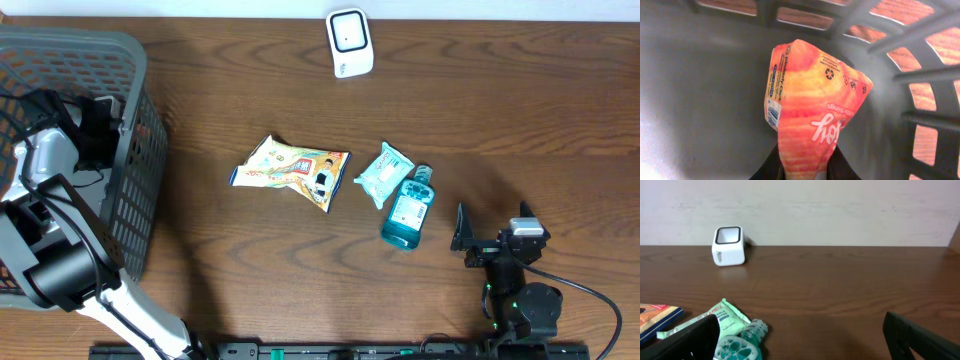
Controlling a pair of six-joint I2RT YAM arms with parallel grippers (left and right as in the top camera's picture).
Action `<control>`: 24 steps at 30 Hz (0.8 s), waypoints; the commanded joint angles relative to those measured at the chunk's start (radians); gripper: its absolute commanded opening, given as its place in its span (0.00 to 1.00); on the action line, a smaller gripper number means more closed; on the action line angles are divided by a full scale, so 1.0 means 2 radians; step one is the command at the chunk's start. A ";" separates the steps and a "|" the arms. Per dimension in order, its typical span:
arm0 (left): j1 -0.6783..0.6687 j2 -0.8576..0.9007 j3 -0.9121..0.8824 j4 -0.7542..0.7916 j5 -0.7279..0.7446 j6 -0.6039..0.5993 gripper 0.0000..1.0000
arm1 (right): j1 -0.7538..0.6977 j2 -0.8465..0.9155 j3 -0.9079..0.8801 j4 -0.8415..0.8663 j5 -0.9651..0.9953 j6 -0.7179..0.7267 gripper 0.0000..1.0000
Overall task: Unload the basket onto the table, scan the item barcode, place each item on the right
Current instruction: 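Move the left gripper into the basket and grasp the orange tissue box, then lift the orange box out and carry it toward the bottle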
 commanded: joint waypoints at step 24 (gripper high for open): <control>-0.055 -0.418 0.013 -0.086 -0.092 -0.523 0.07 | -0.002 -0.002 -0.001 -0.002 0.003 0.007 0.99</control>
